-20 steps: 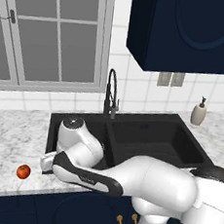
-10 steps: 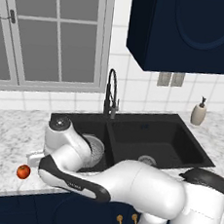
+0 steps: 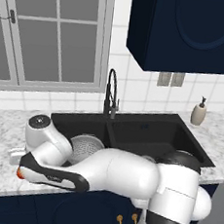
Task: Put the colander in the sink, put the apple in the colander, and turn on the sink faucet and pour water over the colander.
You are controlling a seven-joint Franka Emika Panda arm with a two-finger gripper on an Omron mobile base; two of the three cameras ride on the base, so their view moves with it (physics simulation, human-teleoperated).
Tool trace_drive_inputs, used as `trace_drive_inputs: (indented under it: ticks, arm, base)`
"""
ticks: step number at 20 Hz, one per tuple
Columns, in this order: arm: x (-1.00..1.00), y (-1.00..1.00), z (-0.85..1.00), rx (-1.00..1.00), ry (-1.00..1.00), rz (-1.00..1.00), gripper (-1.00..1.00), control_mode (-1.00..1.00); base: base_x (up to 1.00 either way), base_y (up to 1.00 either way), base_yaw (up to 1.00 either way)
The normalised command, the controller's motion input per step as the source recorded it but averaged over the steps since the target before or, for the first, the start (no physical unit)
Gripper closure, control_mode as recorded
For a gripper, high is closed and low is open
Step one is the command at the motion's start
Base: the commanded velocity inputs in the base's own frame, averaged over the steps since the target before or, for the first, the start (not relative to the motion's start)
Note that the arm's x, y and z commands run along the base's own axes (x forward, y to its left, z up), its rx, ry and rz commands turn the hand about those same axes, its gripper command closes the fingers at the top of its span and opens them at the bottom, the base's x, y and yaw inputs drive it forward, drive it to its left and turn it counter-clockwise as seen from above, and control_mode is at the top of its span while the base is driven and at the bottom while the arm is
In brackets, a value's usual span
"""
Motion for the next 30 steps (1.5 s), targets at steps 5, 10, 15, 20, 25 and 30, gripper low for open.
trace_drive_inputs:
  ticks: [5,10,15,20,25,30]
  arm:
    - [0.22,0.35,-0.21,0.00,0.02,0.00,-1.00,-1.00]
    - [0.16,0.24,-0.23,0.02,0.05,0.00,-1.00,-1.00]
    - [0.10,0.14,-0.26,0.00,0.10,-0.01,-1.00,-1.00]
    - [0.15,0.09,-0.29,0.00,0.07,-0.02,-1.00,-1.00]
    - [0.06,0.09,-0.25,0.00,0.01,-0.04,-1.00,-1.00]
    - [0.00,0.05,-0.21,0.00,0.00,-0.06,-1.00,-1.00]
  base:
    - [0.00,0.00,0.00]
    - [0.00,0.00,0.00]
    - [0.00,0.00,0.00]
    - [0.00,0.00,0.00]
    - [0.00,0.00,0.00]
    - [0.00,0.00,0.00]
